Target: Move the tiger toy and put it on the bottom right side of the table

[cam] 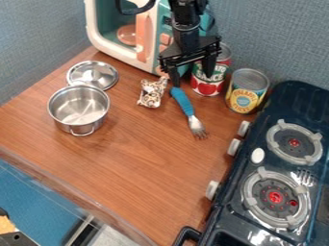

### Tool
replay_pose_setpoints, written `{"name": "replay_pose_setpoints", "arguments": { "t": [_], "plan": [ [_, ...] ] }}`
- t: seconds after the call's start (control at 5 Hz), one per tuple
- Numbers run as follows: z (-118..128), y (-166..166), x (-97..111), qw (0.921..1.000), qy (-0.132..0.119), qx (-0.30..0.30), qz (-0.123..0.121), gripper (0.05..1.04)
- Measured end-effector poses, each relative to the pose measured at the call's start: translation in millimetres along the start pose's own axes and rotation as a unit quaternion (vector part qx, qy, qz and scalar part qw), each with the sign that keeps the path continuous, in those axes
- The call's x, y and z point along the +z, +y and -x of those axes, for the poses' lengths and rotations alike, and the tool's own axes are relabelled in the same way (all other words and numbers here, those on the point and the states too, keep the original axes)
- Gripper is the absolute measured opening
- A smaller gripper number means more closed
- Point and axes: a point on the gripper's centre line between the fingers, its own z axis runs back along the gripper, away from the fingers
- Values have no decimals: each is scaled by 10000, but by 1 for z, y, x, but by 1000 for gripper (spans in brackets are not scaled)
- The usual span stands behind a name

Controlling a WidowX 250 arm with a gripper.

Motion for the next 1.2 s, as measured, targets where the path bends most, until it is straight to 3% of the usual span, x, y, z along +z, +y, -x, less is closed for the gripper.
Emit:
{"name": "replay_pose_setpoints", "arguments": {
  "t": [0.4,0.6,0.8,1.0,1.2],
  "plan": [
    [8,27,-23,9993,132,159,-322,1000],
    [-7,48,-7,9985,-204,347,-375,1000],
    [-13,66,-6,9976,-279,464,-440,1000],
    [-21,69,-7,9976,-223,505,-413,1000],
    [-22,75,-26,9973,-93,413,-593,1000]
  ]
}}
